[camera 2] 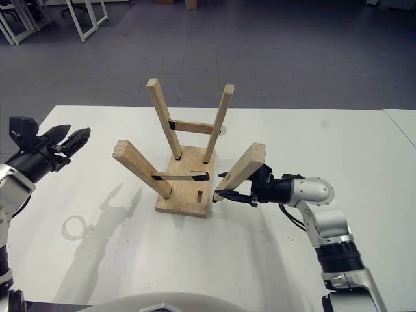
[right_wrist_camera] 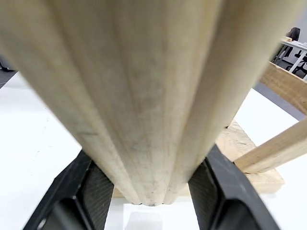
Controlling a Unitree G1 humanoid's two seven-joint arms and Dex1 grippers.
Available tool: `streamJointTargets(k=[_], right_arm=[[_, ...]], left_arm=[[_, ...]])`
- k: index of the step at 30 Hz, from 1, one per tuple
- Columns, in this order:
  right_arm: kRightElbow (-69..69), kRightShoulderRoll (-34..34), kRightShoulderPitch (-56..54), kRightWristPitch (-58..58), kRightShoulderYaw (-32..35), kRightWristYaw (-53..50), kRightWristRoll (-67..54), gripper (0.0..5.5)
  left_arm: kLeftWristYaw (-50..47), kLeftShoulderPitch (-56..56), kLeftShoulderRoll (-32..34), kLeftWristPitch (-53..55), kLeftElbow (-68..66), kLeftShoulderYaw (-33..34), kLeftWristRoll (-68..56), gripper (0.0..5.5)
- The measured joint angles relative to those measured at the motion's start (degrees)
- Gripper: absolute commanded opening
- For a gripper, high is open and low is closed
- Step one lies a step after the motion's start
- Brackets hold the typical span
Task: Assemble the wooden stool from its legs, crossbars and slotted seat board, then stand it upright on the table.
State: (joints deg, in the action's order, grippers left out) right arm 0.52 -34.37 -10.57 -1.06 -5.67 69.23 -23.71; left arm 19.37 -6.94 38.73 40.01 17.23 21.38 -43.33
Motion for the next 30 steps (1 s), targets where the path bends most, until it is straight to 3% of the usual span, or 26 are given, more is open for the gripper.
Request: streamJointTargets(k=[12, 22, 30], right_arm=[[-3.09, 3.60, 0.27, -0.36, -0.26, -1.66, -0.27, 2.02], [6.88, 9.62, -2.37, 6.40, -4.18, -2.01, 2.62, 2.02], [8.52, 6.40, -5.02, 5.11, -4.59, -1.33, 3.86, 2.02]], left_arm=[[1.79, 0.88, -1.19, 0.01, 0.05, -0.23, 1.95, 3.16], [2.75, 0.86, -1.25, 0.12, 0.01, -0.31, 2.06, 3.16], [2.71, 1.07, -2.11, 0.55, 1.17, -0.45, 2.00, 3.16]])
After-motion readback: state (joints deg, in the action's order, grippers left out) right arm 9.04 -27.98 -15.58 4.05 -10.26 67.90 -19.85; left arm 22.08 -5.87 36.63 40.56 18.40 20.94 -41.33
